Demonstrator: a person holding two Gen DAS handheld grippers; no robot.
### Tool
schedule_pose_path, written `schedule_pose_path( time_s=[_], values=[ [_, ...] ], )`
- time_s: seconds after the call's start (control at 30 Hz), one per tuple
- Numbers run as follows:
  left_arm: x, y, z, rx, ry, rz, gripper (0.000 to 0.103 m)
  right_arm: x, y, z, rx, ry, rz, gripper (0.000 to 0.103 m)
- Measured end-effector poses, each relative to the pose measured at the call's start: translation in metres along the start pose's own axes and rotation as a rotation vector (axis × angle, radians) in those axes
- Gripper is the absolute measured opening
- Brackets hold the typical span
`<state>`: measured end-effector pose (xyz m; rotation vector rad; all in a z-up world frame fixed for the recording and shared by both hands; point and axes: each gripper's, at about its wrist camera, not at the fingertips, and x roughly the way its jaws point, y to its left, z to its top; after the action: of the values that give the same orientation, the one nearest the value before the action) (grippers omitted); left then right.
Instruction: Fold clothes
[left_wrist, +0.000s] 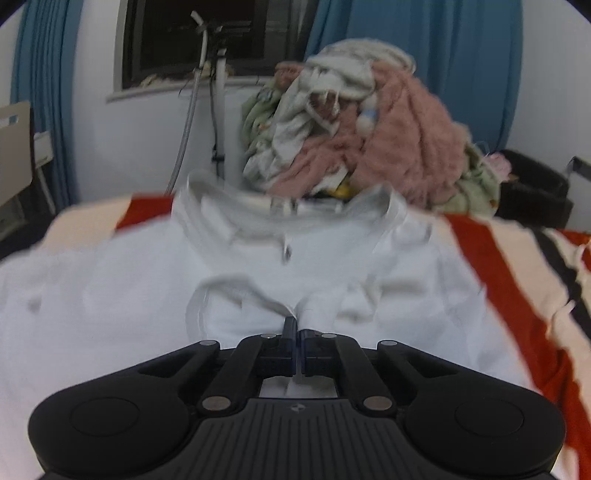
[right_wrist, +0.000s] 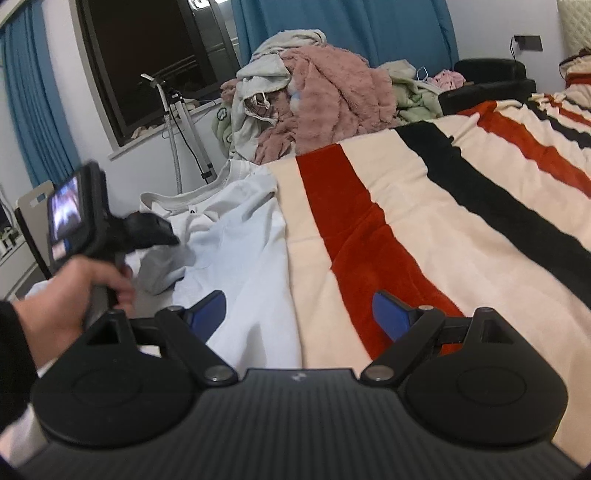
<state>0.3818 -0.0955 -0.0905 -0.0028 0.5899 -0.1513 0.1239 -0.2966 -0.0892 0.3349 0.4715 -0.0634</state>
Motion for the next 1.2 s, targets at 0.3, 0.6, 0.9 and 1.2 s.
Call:
schedule_pose_path(
  time_s=[0.3,0.6,0.9,1.2],
  values=[
    [0.005,0.018,0.029,-0.014,-0.075,0.203,0.001,-0.006,0.015,-0.008,-0.063,-0.009,0.057,0.088],
    [-0.015,0.039,0.007,-0.127,-0.011,0.09,0.034,-0.005,0.012,-0.005,-0.036,-0.021,0.075,0.088],
    [-0.166,0.006,-0.016,0.003,-0.077,0.023,0.086,-0.023,0.02,-0.005,-0.044,-0.059,0.133,0.088],
    [-0.328,0.003,-0.094,-0.066,-0.078,-0.026,0.098,-0.072,0.042,-0.011,-0.042,-0.106,0.214,0.088]
  ],
)
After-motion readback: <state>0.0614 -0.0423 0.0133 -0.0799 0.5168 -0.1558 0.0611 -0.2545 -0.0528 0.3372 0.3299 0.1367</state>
